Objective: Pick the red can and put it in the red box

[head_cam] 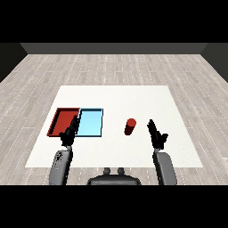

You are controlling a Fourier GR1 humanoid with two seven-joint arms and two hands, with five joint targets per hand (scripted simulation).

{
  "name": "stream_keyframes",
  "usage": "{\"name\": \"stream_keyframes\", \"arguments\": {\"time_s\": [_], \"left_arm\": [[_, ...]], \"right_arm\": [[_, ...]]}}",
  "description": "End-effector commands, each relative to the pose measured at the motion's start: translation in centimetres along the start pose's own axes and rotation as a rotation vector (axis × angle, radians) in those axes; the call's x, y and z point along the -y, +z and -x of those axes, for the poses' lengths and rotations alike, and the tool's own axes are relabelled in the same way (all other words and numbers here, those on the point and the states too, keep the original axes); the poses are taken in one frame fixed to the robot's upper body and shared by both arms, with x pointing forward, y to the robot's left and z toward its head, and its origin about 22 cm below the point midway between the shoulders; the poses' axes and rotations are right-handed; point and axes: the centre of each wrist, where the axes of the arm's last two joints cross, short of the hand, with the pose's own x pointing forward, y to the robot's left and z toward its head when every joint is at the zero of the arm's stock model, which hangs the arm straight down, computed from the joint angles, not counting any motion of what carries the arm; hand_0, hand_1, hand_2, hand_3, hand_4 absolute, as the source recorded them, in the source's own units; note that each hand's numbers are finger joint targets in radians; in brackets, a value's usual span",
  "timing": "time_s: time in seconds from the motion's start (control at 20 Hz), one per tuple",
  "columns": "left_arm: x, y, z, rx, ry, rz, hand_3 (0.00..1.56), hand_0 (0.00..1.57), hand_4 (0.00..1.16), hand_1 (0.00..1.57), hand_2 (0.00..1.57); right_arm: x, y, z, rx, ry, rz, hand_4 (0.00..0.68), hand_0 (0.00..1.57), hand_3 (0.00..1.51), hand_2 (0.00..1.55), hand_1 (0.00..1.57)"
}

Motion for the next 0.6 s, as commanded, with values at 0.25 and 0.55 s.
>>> {"name": "stream_keyframes", "arguments": {"time_s": [0.25,0.55], "left_arm": [[0.6,1.2,0.2,-0.046,0.001,-0.059,0.00,0.00,0.00,0.00,0.00],[-1.1,0.5,0.1,0.329,0.109,-0.064,0.00,0.00,0.00,0.00,0.00]], "right_arm": [[-0.2,-1.6,1.1,0.041,0.079,-0.011,0.000,0.00,0.00,0.00,0.00],[2.7,0.3,-1.7,0.319,-0.099,-0.107,0.000,0.00,0.00,0.00,0.00]]}}
